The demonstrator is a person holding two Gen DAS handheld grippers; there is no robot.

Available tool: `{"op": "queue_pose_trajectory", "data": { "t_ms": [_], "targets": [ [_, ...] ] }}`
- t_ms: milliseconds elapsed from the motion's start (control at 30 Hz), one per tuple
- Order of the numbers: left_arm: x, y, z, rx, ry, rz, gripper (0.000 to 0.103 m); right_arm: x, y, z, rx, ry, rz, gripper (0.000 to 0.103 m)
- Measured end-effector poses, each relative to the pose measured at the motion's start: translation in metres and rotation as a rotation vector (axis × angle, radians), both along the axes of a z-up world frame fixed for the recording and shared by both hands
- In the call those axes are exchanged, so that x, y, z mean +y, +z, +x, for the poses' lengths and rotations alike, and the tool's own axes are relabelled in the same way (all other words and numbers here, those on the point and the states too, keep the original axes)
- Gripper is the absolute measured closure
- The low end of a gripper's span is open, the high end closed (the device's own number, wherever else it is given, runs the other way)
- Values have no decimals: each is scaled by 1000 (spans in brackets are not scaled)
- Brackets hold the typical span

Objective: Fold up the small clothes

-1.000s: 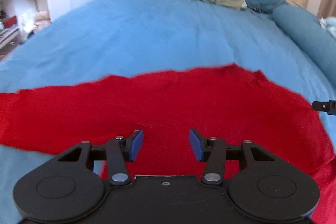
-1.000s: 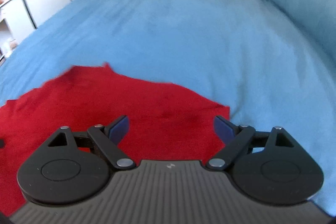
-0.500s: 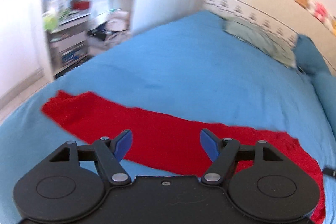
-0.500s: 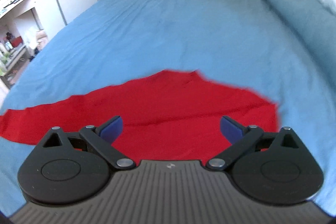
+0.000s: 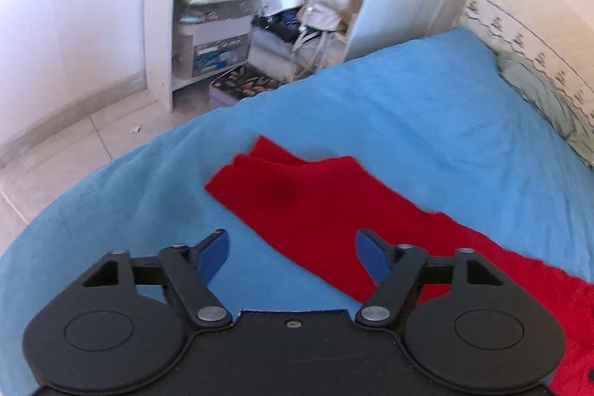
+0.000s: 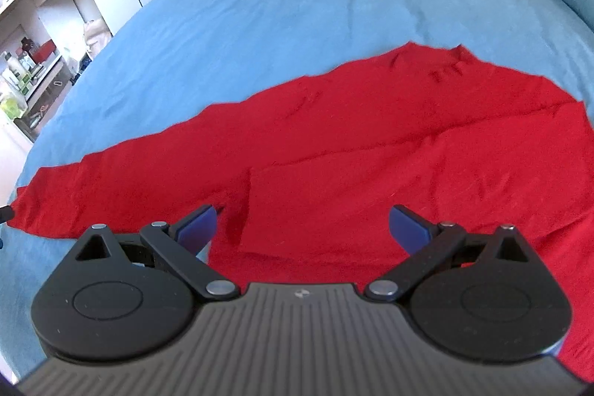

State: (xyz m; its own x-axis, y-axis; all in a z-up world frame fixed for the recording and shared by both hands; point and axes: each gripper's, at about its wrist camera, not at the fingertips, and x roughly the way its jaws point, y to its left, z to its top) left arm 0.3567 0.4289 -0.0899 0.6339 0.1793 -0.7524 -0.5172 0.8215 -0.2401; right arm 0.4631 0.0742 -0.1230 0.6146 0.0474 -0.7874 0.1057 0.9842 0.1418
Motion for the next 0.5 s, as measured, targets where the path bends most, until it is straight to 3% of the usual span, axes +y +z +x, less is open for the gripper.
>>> {"op": "queue_pose_trajectory", "data": {
  "t_ms": [100,267,300,333,367,500],
  "targets": [
    [15,-15,5,-3,44,-60,42,13,-8,-5,7,-14,-2,0],
    [19,-21,16,-17,54,-58,48,25,-12,-5,-1,-4,-26,0],
    [20,-22,20,-14,56,-51,60,25,-14,-2,-5,-3,-26,0],
    [19,-22,22,-4,62,-39,79,24,-15,-1,-10,-3,-22,0],
    [20,-23,25,5,66,-34,86,23,-15,0,-15,-5,-18,0],
    [19,-20,30,16,74,-27,95,20,-19,1,-24,-14,-12,0]
  ]
}}
